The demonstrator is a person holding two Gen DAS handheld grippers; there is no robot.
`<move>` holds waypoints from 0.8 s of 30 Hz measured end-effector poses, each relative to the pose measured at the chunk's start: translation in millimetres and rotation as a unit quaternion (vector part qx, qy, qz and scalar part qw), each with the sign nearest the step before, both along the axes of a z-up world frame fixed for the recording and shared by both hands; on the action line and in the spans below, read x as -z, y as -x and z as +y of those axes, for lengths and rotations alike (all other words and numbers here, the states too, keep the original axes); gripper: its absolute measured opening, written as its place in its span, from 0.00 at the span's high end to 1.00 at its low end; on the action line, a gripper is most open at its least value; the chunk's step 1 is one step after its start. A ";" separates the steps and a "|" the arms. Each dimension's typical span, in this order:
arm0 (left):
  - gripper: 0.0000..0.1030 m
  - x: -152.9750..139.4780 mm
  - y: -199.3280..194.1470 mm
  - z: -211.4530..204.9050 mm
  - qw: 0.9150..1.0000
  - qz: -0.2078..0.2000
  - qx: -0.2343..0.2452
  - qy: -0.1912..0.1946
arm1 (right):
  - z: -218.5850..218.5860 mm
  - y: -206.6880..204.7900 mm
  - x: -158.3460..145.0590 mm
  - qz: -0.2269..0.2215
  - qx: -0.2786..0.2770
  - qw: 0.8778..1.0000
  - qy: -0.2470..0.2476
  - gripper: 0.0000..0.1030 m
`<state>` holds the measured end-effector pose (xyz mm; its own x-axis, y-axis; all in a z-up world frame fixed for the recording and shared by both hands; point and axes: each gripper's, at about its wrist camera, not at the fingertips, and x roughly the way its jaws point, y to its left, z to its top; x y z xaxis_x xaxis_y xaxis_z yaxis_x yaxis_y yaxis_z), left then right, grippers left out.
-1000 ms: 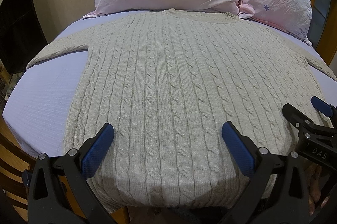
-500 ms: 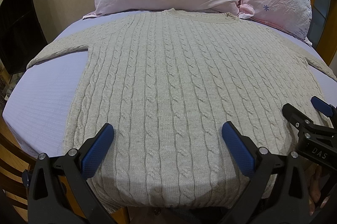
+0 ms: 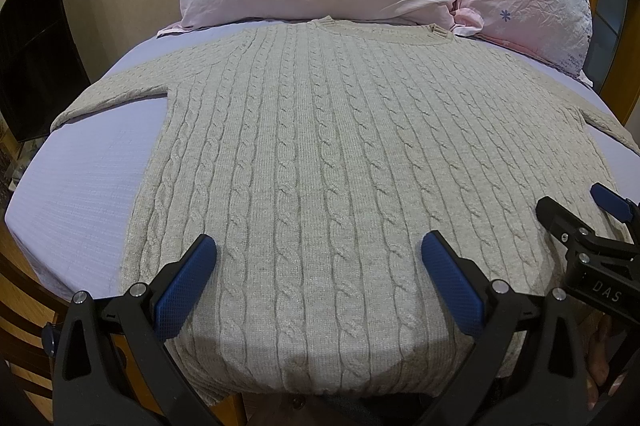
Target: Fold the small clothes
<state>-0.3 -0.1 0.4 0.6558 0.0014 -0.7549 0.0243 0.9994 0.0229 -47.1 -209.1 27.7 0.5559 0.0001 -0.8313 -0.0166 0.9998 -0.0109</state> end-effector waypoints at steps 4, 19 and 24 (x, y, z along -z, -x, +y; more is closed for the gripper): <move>0.01 0.0 0.1 0.0 1.000 0.000 0.000 0.000 | -0.1 0.1 0.5 0.000 0.000 1.000 0.000 0.02; 0.01 -2.7 -5.4 1.5 1.000 0.010 0.011 -0.001 | -6.3 1.5 3.0 -0.012 -0.041 0.999 -0.016 0.02; 0.01 -9.0 -11.8 4.3 1.000 0.015 0.019 -0.001 | -88.2 -11.2 -37.8 -0.056 -0.002 0.991 -0.123 0.02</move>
<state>11.5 4.2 9.4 0.6319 -0.0212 -0.7747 0.0627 0.9977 0.0239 -35.9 -297.3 65.5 0.6447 0.1971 -0.7386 -0.0333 0.9725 0.2304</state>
